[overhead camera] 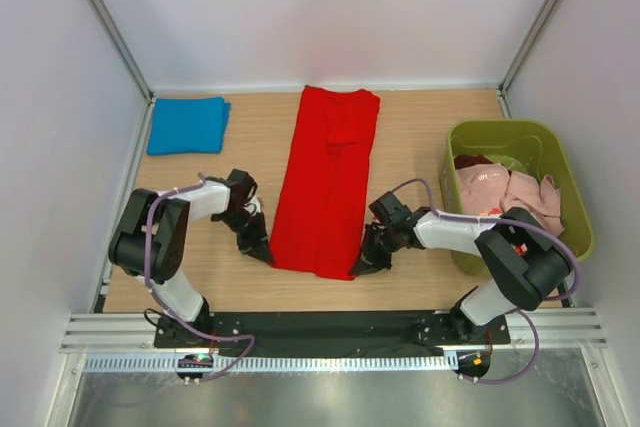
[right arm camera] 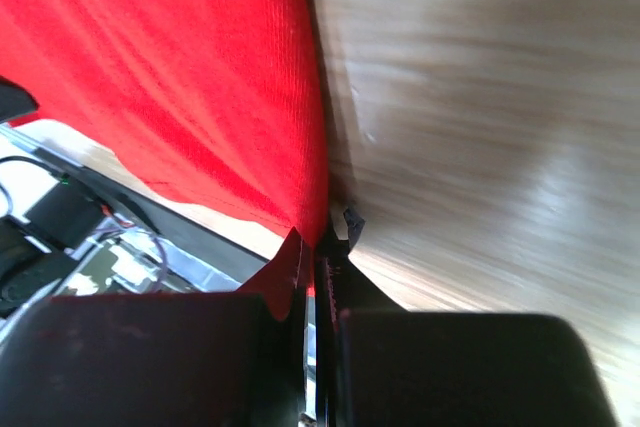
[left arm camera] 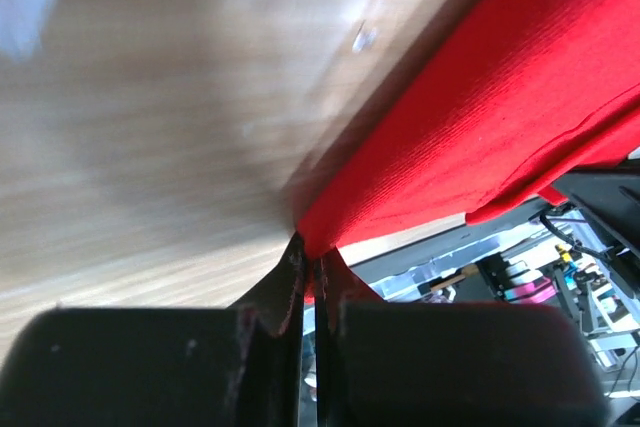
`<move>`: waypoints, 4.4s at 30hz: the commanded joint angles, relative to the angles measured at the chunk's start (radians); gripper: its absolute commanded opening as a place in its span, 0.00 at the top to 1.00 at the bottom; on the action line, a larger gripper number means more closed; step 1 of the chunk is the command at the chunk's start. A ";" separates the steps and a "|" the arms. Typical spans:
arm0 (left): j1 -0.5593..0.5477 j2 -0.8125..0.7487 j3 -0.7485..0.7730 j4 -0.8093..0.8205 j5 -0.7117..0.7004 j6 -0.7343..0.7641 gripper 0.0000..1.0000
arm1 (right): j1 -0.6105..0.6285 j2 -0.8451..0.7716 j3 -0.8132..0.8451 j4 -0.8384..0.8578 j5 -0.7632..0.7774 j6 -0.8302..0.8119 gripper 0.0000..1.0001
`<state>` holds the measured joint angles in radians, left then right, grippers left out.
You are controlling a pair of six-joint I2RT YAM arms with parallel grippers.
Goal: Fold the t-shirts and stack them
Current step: Fold the tshirt
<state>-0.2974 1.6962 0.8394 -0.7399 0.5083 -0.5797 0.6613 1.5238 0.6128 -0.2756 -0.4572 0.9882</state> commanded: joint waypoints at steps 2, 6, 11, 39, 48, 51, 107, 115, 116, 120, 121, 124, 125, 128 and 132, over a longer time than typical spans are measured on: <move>-0.023 -0.082 -0.039 -0.032 -0.005 -0.069 1.00 | 0.009 -0.057 -0.027 -0.114 0.037 -0.059 0.99; -0.068 -0.156 -0.091 -0.055 0.007 -0.124 1.00 | 0.009 -0.152 -0.056 -0.167 0.011 -0.046 0.99; -0.111 -0.282 -0.050 -0.081 0.012 -0.184 1.00 | 0.001 -0.258 -0.007 -0.286 0.038 -0.066 0.99; 0.007 0.540 1.149 -0.308 -0.050 -0.103 0.99 | -0.408 0.562 1.100 -0.577 0.029 -0.441 0.99; 0.012 0.568 1.156 -0.236 -0.037 -0.131 0.99 | -0.434 0.593 1.131 -0.556 0.012 -0.445 0.99; 0.015 0.571 1.159 -0.213 -0.040 -0.141 0.98 | -0.440 0.619 1.153 -0.550 0.006 -0.450 0.99; 0.076 0.773 1.460 -0.207 -0.037 -0.210 0.69 | -0.509 0.900 1.556 -0.619 -0.017 -0.405 0.91; 0.083 0.627 1.422 -0.306 -0.243 -0.086 0.40 | -0.519 0.874 1.722 -0.778 0.124 -0.457 0.53; 0.084 0.597 1.367 -0.300 -0.276 -0.074 0.38 | -0.511 0.846 1.729 -0.793 0.143 -0.468 0.49; 0.086 0.420 1.203 -0.296 -0.309 -0.002 0.37 | -0.439 0.745 1.658 -0.823 0.258 -0.513 0.46; 0.086 0.390 1.169 -0.296 -0.309 0.006 0.37 | -0.412 0.727 1.639 -0.821 0.285 -0.511 0.46; 0.084 0.258 0.994 -0.267 -0.295 0.023 0.38 | -0.296 0.684 1.573 -0.780 0.452 -0.488 0.46; 0.086 0.225 0.950 -0.257 -0.289 0.024 0.38 | -0.273 0.684 1.559 -0.772 0.530 -0.474 0.46; 0.083 0.099 0.785 -0.233 -0.261 0.023 0.39 | -0.181 0.713 1.574 -0.752 0.647 -0.416 0.50; 0.083 -0.039 0.620 -0.230 -0.261 0.029 0.39 | -0.126 0.780 1.613 -0.731 0.721 -0.369 0.57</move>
<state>-0.2157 1.7321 1.5253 -0.9909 0.2371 -0.5808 0.5468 2.2795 2.1860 -1.0306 0.1089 0.5613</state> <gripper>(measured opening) 0.611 0.445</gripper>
